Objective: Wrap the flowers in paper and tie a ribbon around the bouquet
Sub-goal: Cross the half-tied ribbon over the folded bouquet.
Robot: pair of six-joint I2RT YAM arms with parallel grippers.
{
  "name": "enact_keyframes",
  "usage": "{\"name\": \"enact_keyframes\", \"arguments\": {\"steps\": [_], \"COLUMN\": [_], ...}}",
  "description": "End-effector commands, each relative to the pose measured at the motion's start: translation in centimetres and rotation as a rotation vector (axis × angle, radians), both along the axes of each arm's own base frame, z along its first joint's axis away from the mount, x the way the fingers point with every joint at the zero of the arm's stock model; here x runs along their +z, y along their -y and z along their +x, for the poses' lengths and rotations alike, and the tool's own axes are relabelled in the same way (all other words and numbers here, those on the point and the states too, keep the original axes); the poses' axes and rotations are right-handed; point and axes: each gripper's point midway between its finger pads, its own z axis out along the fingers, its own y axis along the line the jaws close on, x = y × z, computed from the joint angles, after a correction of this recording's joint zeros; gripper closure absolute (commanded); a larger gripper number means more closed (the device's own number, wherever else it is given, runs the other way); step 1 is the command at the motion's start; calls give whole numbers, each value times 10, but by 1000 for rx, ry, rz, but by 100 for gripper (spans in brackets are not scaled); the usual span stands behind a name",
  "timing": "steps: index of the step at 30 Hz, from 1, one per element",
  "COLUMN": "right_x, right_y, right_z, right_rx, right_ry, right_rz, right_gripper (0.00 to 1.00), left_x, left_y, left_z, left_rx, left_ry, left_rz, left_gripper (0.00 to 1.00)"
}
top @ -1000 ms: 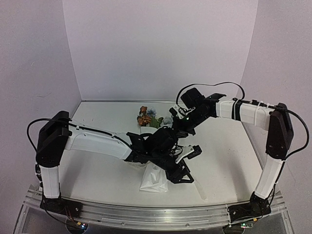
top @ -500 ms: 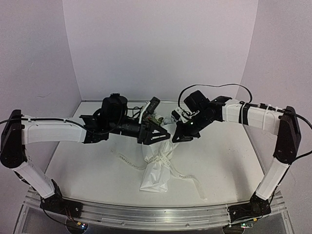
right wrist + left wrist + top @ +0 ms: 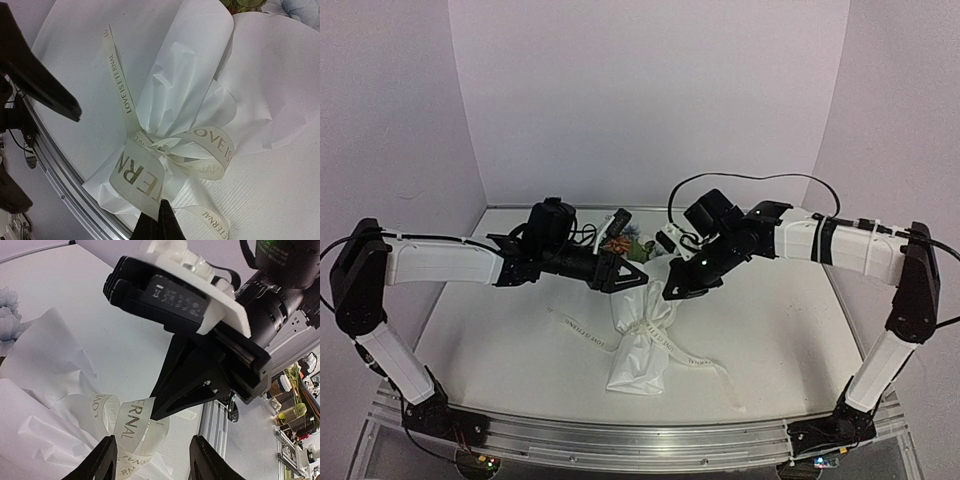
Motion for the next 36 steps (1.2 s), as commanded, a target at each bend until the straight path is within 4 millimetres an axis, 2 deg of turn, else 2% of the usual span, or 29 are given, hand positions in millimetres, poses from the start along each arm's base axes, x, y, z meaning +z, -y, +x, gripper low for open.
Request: {"name": "enact_keyframes", "arguments": {"steps": [1,6,14,17,22,24,27,30,32,36], "right_x": [29,33,27,25,25,24,19,11,6,-8], "right_y": [-5,-13,-24,-27,-30,-28,-20,-15,-14,-23], "right_z": [6,4,0,-1,-3,-7,-13,-15,-16,-24], "right_rx": [17,37,75,83,92,98,101,69,52,63], "right_ry": [93,95,76,73,68,72,115,164,189,216], "right_rz": [22,29,16,9,10,3,-20,-2,23,60], "right_gripper": [100,100,100,100,100,86,64,47,44,49], "left_x": [5,-5,-6,-8,-19,-20,-24,-28,-30,-33], "left_y": [8,10,15,16,15,12,8,8,6,4], "left_z": [4,13,17,19,21,24,29,29,33,37], "left_rx": [-26,-6,-7,-1,27,70,122,137,161,166], "left_ry": [37,44,50,43,1,-17,-50,-87,-116,-166], "left_rz": [-12,18,20,25,33,30,31,24,22,21], "left_gripper": [48,48,50,61,96,100,100,100,100,100]}}
